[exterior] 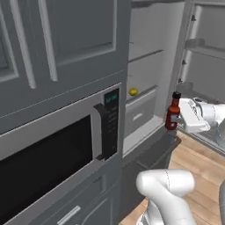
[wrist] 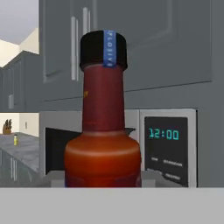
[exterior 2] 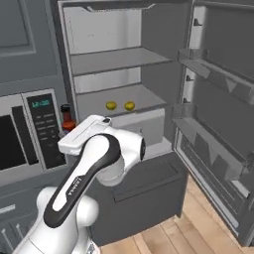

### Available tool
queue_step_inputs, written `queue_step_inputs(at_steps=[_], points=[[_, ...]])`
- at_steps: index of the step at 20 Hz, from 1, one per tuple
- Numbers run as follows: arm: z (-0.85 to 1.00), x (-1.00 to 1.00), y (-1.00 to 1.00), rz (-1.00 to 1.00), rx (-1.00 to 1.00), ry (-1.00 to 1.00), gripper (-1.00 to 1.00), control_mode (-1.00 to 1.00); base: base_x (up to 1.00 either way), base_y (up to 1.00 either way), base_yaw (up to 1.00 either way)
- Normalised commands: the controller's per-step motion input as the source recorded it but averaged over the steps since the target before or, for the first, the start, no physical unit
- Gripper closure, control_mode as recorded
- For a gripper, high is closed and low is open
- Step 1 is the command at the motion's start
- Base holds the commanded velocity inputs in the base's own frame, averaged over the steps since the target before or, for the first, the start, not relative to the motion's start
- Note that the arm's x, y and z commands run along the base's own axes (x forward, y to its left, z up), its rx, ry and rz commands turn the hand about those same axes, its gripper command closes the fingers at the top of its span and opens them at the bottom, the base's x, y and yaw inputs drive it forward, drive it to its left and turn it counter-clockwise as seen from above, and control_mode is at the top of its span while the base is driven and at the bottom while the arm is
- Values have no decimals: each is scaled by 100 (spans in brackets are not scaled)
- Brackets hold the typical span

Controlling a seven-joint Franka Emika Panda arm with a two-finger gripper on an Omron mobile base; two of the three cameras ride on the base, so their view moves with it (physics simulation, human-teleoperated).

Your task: Place the condiment bottle and mustard from the counter to the top shelf of the fridge. If the existing items in the fridge are on the top shelf, move them to other shelves.

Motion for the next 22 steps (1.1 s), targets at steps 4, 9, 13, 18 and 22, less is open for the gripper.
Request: queue_step_inputs(at_steps=[4, 9, 13, 18, 22], points=[[0, 0, 0, 0, 0, 0, 100, 100, 41, -74, 52], [0, 0, 0, 0, 0, 0, 100, 100, 37, -47, 45], [0, 0, 0, 0, 0, 0, 100, 100, 30, -17, 29], [0, 0, 0, 0, 0, 0, 100, 100, 27, -22, 35], [0, 0, 0, 0, 0, 0, 100, 100, 36, -33, 31]])
